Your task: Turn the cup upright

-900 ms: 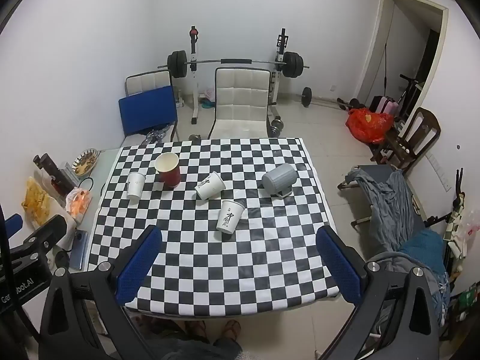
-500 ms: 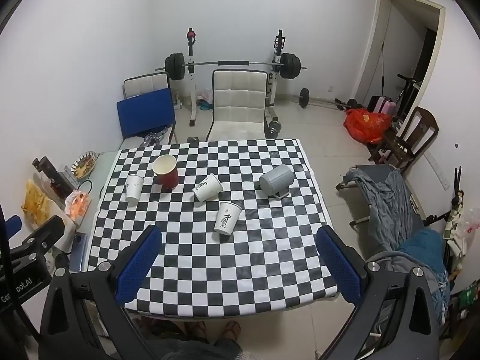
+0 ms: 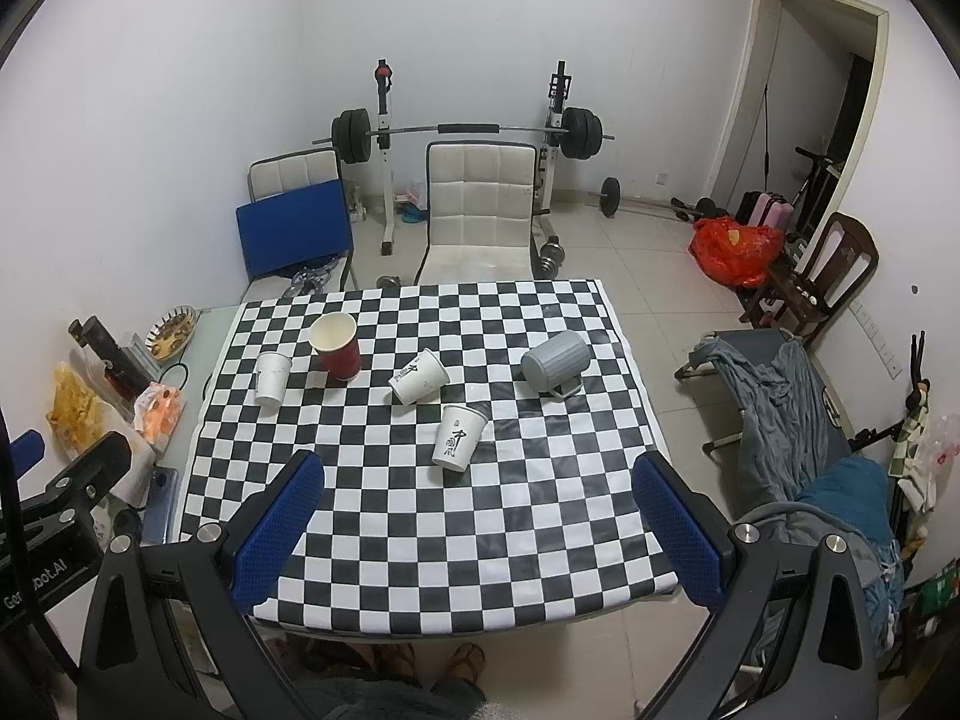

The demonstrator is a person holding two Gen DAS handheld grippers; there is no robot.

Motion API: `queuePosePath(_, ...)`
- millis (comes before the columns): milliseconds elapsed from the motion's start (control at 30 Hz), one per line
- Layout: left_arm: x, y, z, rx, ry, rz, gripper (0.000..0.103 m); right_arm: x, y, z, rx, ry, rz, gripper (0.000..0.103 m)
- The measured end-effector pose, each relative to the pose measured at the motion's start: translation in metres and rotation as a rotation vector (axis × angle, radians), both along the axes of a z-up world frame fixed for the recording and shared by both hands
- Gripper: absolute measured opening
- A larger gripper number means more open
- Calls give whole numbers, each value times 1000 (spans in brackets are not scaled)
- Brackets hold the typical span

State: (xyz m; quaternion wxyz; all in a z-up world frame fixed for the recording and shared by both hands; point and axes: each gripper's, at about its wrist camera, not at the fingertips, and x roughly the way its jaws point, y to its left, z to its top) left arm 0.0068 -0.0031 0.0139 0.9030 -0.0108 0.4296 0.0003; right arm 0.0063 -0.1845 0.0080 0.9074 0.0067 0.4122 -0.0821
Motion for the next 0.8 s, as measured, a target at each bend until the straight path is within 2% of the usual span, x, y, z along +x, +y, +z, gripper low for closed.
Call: queuePosePath(800,2,1,7,-1,-6,1,102,-2,2,4,3,-9,0,103)
